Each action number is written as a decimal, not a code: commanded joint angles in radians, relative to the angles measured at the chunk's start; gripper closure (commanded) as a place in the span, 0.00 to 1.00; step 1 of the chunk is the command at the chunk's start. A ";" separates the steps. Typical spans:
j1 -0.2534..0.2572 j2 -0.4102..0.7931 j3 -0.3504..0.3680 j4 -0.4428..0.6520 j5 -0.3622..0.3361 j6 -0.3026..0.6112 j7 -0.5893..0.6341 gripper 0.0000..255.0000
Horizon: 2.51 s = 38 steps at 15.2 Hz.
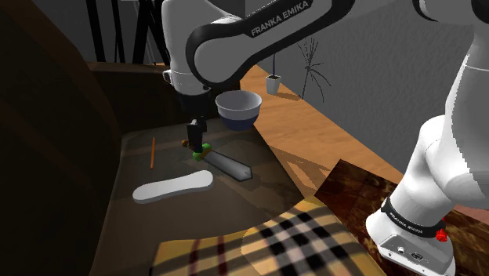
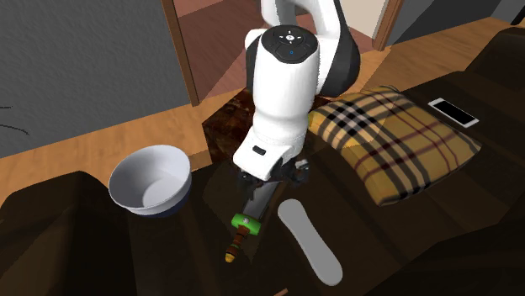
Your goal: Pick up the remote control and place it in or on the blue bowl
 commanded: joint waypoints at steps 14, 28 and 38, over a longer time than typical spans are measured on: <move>0.111 0.302 0.054 0.193 -0.099 0.056 -0.061 0.00; 0.112 0.319 0.050 0.182 -0.106 0.083 -0.057 1.00; 0.110 0.294 0.055 0.201 -0.096 0.040 -0.064 1.00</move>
